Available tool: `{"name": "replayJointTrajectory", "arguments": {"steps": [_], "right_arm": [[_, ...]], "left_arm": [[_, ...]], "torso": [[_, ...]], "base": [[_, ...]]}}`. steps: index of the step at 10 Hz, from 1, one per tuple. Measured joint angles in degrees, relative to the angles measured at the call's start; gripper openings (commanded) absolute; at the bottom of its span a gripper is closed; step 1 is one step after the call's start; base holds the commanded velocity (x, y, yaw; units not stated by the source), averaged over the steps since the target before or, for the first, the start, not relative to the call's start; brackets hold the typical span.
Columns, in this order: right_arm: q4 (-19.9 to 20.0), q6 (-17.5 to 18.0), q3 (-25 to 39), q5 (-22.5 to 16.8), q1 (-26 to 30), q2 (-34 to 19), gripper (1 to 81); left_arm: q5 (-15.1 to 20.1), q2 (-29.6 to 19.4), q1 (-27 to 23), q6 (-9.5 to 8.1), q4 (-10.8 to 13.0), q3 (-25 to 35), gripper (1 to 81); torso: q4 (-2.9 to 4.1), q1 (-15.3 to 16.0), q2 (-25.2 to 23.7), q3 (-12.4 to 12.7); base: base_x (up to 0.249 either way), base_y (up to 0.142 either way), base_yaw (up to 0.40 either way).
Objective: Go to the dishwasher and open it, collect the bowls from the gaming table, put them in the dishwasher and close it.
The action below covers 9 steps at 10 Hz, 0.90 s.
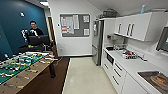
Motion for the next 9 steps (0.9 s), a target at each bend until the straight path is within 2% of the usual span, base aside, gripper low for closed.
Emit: {"name": "replayJointTrajectory", "arguments": {"steps": [9], "right_arm": [[0.0,0.0,0.0,0.0,0.2,0.0,81.1]], "left_arm": [[0.0,0.3,-0.1,0.0,0.0,0.0,81.1]], "torso": [[-0.02,0.0,0.0,0.0]], "base": [[0.0,0.0,0.367]]}}
